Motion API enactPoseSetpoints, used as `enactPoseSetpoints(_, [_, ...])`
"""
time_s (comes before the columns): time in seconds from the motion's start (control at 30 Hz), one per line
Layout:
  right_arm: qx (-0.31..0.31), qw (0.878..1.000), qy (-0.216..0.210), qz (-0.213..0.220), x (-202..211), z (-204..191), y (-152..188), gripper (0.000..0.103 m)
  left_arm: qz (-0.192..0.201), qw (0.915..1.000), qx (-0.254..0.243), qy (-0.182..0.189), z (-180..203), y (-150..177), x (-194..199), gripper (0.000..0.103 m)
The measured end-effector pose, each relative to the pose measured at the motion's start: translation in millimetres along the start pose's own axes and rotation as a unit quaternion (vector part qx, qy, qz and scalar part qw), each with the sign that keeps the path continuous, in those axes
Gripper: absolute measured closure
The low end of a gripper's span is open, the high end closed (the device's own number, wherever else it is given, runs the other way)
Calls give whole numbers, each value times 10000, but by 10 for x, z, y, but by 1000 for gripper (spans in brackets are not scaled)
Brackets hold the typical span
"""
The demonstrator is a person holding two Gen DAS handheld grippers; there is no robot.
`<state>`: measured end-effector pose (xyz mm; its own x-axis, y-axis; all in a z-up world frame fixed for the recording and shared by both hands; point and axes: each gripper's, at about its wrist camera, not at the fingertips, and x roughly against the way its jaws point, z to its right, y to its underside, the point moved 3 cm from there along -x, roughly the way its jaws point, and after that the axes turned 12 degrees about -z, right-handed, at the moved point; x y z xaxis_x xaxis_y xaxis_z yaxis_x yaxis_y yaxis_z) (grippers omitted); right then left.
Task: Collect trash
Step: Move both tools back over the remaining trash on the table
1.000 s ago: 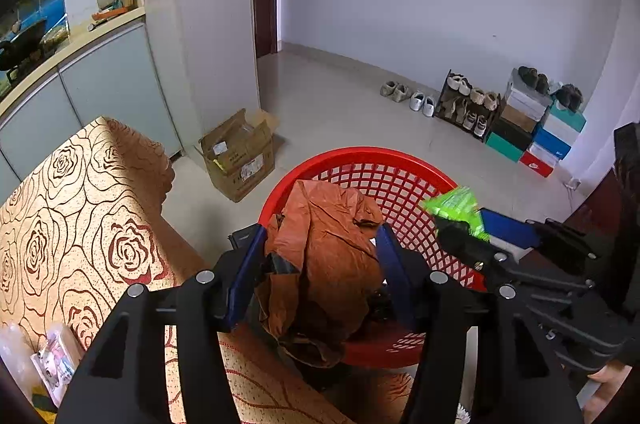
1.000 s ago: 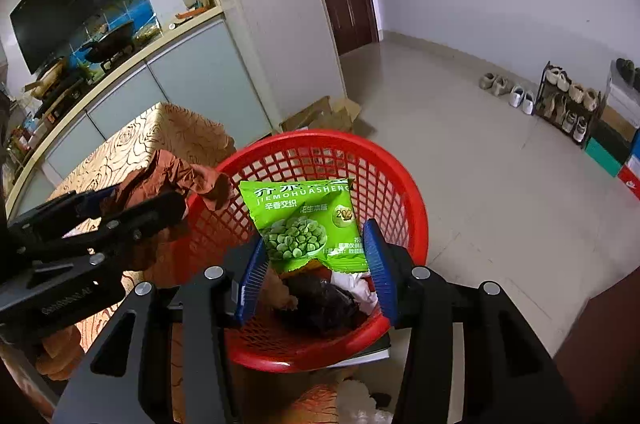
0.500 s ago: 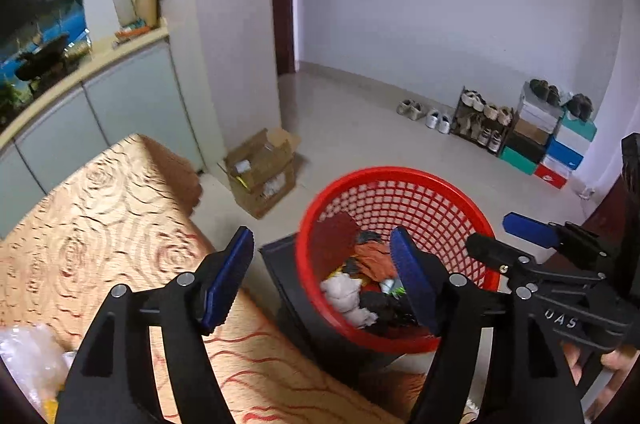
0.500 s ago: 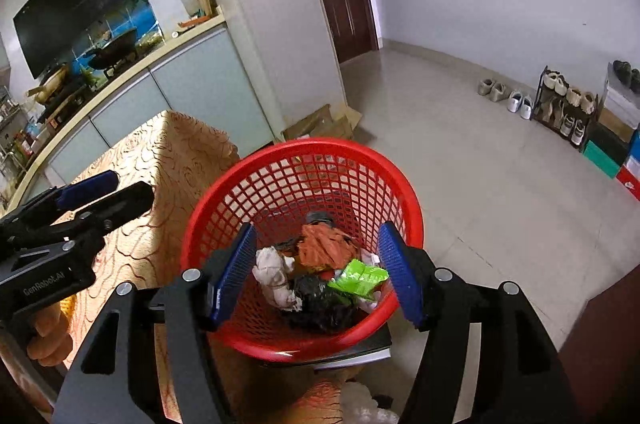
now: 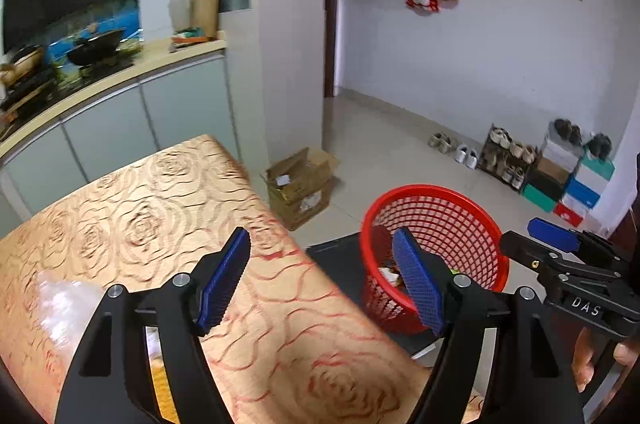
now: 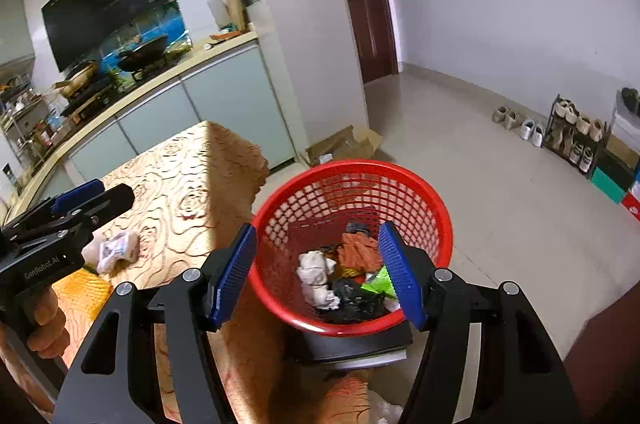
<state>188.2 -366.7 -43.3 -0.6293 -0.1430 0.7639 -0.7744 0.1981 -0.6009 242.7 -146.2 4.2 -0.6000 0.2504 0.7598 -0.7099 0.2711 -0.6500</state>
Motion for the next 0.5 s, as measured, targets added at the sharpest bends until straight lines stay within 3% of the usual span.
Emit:
enactPoseSetpoints(0.27, [333,9991,-245,51,104,-378,42,42,257,9974,486,-463,-479,236,437,27])
enactPoseSetpoints(0.5, [614,9968,-516,2,110,-696,97,42,469,9892,1000,-968,-1067,449,828,24])
